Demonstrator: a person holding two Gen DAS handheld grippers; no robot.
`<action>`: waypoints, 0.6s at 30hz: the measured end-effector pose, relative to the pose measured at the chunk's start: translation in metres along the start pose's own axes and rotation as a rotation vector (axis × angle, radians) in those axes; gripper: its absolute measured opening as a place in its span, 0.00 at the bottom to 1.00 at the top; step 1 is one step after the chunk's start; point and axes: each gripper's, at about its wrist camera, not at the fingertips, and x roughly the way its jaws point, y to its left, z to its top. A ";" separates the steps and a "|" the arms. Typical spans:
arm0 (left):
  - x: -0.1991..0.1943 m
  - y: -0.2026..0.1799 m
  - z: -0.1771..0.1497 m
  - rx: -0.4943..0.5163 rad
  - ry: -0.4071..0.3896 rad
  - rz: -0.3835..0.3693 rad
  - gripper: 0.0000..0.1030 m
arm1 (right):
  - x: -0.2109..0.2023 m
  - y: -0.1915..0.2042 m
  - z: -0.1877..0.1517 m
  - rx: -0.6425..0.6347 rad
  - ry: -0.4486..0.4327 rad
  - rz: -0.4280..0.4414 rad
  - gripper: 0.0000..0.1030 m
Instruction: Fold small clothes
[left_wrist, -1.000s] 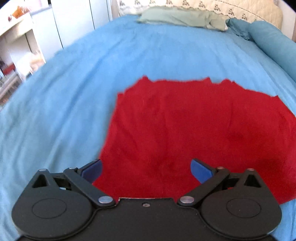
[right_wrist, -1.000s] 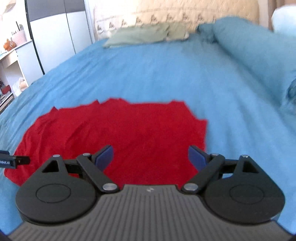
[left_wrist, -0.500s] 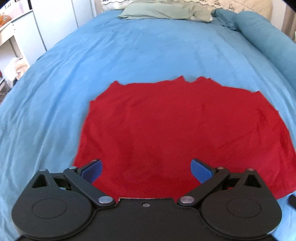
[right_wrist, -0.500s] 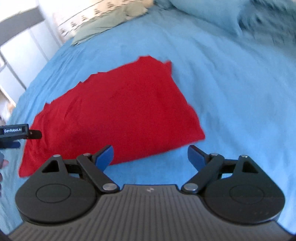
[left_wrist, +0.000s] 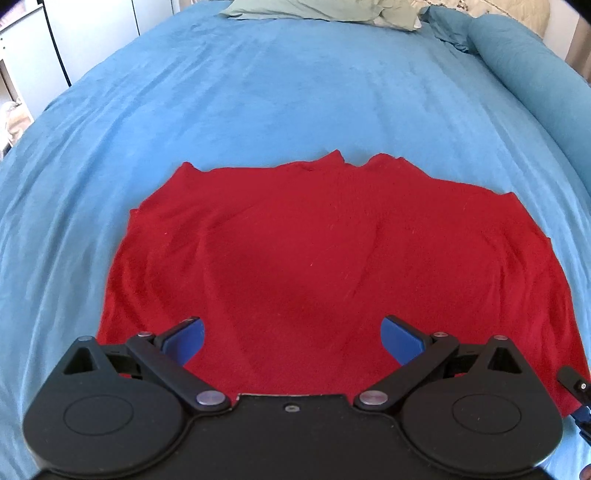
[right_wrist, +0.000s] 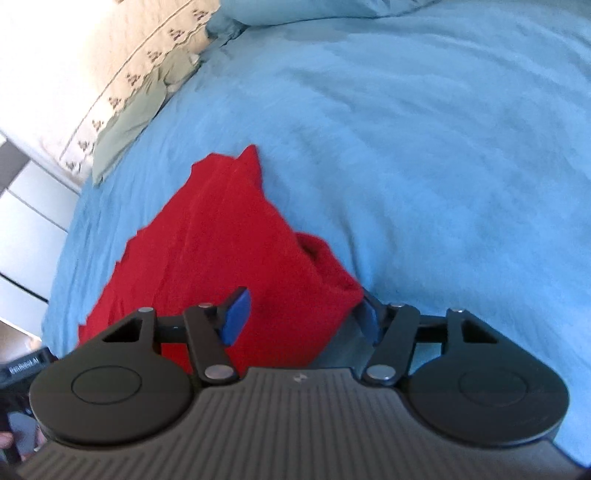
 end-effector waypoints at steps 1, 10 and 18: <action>0.003 0.000 0.001 0.001 0.006 -0.001 1.00 | 0.002 -0.001 0.002 0.004 0.002 0.005 0.74; 0.019 0.001 -0.001 -0.025 0.052 -0.004 1.00 | 0.014 0.006 0.017 -0.094 0.012 0.038 0.74; 0.036 -0.003 -0.002 -0.022 0.063 0.003 1.00 | 0.033 0.020 0.036 -0.281 0.124 0.099 0.36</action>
